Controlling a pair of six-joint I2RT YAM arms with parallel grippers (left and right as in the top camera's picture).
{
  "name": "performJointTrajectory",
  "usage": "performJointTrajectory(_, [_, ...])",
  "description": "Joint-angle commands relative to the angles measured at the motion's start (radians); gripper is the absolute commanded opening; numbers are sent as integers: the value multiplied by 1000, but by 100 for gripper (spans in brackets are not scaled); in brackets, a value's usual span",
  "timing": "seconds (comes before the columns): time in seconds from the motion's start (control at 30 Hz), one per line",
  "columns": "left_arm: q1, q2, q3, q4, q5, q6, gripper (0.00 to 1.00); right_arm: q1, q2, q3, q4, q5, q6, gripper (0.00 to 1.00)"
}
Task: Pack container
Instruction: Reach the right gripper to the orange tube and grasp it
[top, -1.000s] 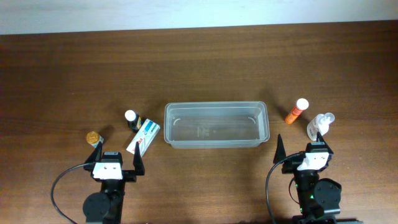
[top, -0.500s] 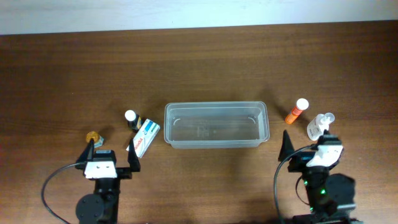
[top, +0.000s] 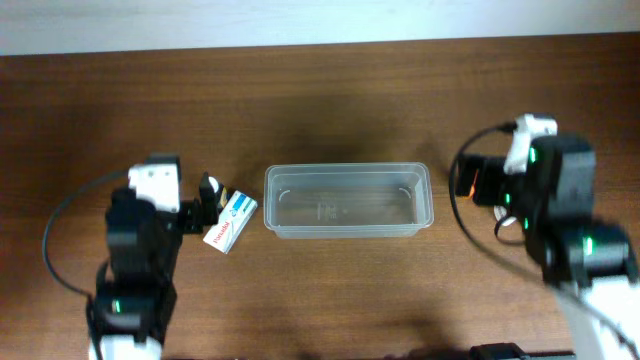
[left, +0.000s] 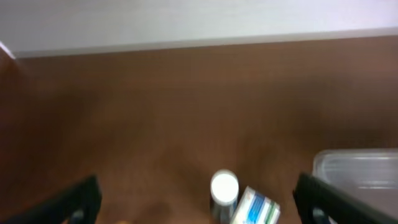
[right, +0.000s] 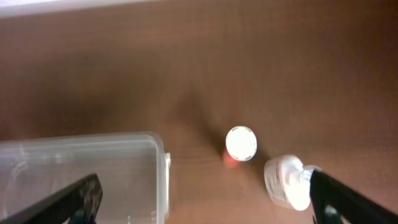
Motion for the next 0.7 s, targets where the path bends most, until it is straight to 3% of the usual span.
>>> performJointTrajectory(0.0, [-2, 173, 156, -116, 68, -6, 100, -42, 191, 192, -124, -27, 5, 98])
performJointTrajectory(0.2, [-2, 349, 253, -226, 187, -7, 99, -114, 421, 358, -291, -51, 5, 98])
performJointTrajectory(0.67, [-2, 373, 253, -230, 192, -6, 99, -154, 705, 355, -323, -111, -46, 98])
